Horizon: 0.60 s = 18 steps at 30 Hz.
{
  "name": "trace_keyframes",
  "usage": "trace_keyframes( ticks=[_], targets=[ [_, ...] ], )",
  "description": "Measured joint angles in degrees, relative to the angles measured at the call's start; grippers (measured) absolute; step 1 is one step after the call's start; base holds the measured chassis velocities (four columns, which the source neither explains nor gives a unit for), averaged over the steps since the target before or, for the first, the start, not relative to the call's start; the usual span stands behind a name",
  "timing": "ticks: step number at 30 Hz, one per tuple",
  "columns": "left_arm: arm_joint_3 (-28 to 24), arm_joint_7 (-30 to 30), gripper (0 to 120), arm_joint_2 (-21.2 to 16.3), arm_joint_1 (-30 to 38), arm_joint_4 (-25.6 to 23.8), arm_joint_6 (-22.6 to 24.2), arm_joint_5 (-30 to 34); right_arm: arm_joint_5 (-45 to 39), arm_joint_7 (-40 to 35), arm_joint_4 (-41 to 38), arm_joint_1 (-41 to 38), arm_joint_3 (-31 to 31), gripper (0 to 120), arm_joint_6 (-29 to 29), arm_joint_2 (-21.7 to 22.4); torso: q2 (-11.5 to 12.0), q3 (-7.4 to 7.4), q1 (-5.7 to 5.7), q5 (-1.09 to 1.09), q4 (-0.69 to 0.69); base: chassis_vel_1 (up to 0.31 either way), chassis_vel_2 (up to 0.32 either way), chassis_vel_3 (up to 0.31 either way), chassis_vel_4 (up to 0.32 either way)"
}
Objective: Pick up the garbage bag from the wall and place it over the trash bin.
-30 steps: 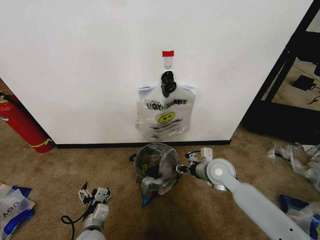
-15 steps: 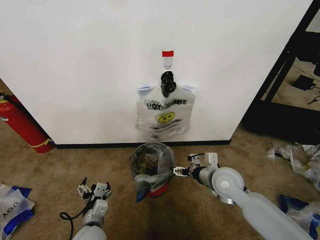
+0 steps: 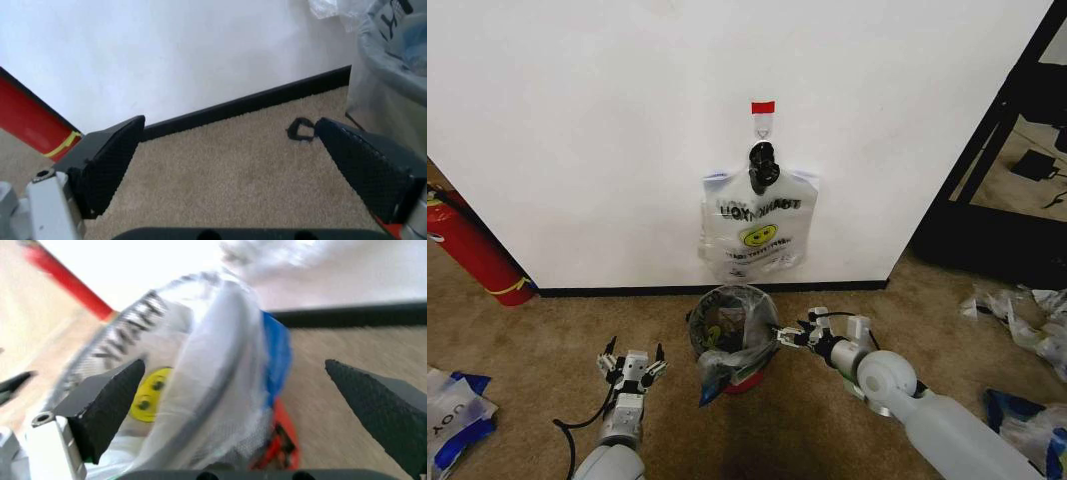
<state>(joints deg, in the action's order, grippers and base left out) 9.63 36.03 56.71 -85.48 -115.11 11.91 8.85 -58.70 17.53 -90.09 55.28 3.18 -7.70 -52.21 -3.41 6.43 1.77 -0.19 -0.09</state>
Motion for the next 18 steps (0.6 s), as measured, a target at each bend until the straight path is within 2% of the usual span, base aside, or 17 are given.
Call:
trace_keyframes(
  ticks=[2,3,4,9,11,13,14,15,16,18],
  targets=[
    [0.1,0.0,100,0.1,-0.1,0.0,-0.2,0.0,0.5,7.6,3.0,-0.1,-0.3,100,3.2,0.0,0.0,0.0,0.0,-0.01,0.0,0.0,0.0,0.0,0.0],
    [0.1,0.0,100,0.1,-0.2,0.0,-0.2,0.0,0.6,9.1,3.6,-0.1,-0.4,100,3.8,0.0,0.0,0.0,0.0,-0.01,0.0,0.0,0.0,0.0,0.0],
    [0.3,0.0,100,0.1,-0.4,-0.1,-0.3,0.0,0.7,14.7,5.7,-0.2,-0.7,100,5.9,0.1,0.0,0.0,0.0,-0.01,0.0,0.0,0.0,0.0,0.0],
    [0.6,0.0,100,0.5,-0.6,-0.3,-0.5,0.0,-0.8,23.3,8.5,-0.3,-1.2,100,9.8,-0.1,0.0,0.0,0.0,-0.02,0.0,0.0,0.0,0.0,0.0],
    [1.5,-0.5,100,1.3,-0.7,-0.6,-1.8,0.0,-1.3,27.2,9.8,-0.4,-1.5,100,14.3,-0.9,0.0,0.0,0.0,-0.01,0.0,0.0,0.0,0.0,0.0],
    [4.4,-3.3,100,3.0,-0.6,-1.2,-5.4,-0.3,0.4,26.1,9.2,0.3,-2.6,100,20.7,-1.9,0.0,0.0,0.0,-0.02,0.0,0.0,0.0,0.0,0.0],
    [4.4,-3.3,100,3.0,-0.6,-1.2,-5.4,-0.3,0.4,26.1,9.2,0.3,-2.6,100,20.7,-1.9,0.0,0.0,0.0,-0.02,0.0,0.0,0.0,0.0,0.0],
    [5.9,-4.9,100,3.8,-0.5,-1.4,-7.0,-0.5,2.2,23.4,8.0,0.9,-3.2,100,23.7,-2.5,0.0,0.0,0.0,-0.02,0.0,0.0,0.0,0.0,0.0],
    [7.4,-6.6,100,4.8,-0.2,-1.6,-8.8,-0.7,4.4,19.9,6.9,1.5,-3.7,100,26.0,-3.0,0.0,0.0,0.0,-0.01,0.01,0.0,0.0,0.0,0.0],
    [11.5,-12.3,100,7.4,0.8,-2.2,-14.3,-0.3,17.0,5.3,1.8,4.4,-7.0,100,32.3,-5.4,0.0,0.0,0.0,-0.02,0.02,0.0,0.0,0.0,0.0]
  ],
)
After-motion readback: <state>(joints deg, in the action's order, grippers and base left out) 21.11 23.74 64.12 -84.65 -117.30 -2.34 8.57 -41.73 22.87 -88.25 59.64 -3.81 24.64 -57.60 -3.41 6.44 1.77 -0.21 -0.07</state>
